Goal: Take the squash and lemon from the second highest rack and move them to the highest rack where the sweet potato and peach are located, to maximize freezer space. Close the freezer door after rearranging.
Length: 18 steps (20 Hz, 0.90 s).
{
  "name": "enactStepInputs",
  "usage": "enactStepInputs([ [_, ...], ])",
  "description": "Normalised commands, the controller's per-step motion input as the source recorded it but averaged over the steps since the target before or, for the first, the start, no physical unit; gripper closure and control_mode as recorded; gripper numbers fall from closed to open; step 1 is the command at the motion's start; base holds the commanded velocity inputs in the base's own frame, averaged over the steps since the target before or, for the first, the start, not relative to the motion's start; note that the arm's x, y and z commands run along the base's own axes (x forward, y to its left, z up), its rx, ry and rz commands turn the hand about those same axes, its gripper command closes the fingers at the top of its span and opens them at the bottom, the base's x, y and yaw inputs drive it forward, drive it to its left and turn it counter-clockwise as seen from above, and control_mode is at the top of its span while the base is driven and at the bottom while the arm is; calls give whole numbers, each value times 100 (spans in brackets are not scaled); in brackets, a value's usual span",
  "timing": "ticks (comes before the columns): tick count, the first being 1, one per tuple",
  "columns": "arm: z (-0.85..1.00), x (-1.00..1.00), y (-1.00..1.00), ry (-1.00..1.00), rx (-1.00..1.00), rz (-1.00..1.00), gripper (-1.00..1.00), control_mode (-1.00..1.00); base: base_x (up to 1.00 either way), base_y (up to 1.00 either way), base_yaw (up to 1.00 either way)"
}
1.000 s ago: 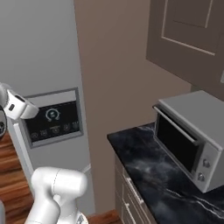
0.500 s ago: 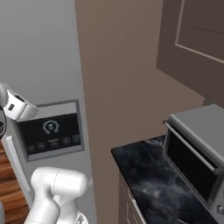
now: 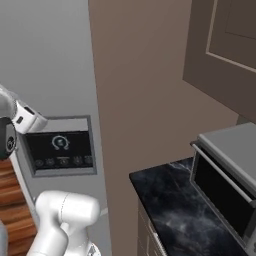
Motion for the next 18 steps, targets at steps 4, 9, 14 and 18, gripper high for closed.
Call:
enactStepInputs([
  [4,-19,77,0,-15,4,-6,-100,-100,0,0,0],
  [9,-25,82,2,-4,0,-36,-100,-100,0,0,0],
  [14,-14,85,0,0,1,-43,-100,-100,0,0,0],
  [18,-23,85,-17,0,8,-43,-100,-100,0,0,0],
])
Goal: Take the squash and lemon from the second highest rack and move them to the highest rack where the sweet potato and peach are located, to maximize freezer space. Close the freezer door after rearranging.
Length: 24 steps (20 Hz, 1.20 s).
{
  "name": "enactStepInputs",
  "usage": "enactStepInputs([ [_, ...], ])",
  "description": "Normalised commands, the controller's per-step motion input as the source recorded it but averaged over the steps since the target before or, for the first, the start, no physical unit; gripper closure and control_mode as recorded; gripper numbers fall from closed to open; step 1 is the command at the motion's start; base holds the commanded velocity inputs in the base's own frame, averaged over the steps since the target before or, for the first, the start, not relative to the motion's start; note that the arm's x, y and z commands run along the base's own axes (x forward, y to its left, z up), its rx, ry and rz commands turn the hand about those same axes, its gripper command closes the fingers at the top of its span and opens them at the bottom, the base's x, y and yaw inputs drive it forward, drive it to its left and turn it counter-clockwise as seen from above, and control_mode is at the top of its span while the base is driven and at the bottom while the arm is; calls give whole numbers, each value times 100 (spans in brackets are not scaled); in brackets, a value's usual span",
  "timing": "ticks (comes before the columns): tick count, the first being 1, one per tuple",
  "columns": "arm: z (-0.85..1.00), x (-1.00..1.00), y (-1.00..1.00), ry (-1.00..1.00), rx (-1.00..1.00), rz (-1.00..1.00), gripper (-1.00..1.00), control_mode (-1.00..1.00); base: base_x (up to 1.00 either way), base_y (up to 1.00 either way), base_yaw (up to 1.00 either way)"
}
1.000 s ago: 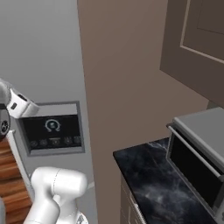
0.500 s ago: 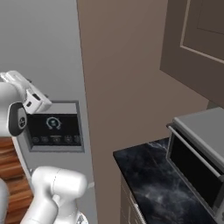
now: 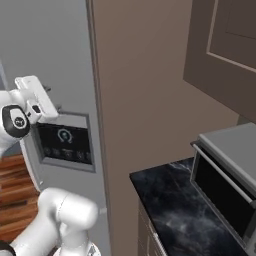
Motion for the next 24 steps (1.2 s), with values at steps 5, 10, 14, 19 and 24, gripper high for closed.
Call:
enactStepInputs([
  [5,-35,58,-48,-9,2,-36,-100,-100,0,0,0],
  [10,-35,41,-69,-15,2,-35,-100,-100,0,0,0],
  [14,-24,56,-60,-5,8,-36,-100,-100,0,0,0],
  [19,-19,61,-56,-2,15,-33,-100,-100,0,0,0],
  [24,-24,48,-59,0,14,-30,-100,-100,0,0,0],
])
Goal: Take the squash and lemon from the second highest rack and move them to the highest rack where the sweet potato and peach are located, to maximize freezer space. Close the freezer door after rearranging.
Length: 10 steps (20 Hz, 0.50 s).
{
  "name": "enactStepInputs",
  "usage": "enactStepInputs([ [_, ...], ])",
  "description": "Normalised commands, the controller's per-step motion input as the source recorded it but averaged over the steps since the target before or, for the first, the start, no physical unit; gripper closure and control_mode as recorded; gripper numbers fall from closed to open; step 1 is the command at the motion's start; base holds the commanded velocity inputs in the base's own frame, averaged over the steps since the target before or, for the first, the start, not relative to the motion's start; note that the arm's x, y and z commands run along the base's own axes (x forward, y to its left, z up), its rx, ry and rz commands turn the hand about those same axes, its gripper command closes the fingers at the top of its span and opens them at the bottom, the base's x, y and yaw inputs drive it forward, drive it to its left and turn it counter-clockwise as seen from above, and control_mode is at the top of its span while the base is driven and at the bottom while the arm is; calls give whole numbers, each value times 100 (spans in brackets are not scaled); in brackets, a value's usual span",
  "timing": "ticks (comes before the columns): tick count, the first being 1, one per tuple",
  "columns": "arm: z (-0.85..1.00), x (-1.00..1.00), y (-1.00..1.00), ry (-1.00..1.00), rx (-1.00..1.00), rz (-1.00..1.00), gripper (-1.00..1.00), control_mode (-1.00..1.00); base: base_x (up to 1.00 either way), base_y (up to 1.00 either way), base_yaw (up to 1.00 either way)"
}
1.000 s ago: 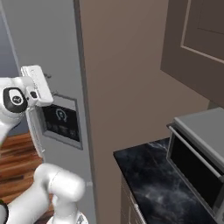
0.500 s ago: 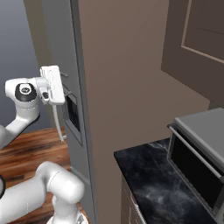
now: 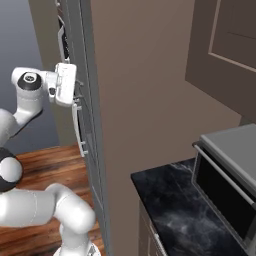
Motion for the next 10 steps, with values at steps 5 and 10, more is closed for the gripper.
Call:
enactStepInputs([
  [5,-25,11,-51,-1,10,-21,-100,-100,0,0,0],
  [10,-12,0,-31,-6,8,-7,-100,-100,0,0,0],
])
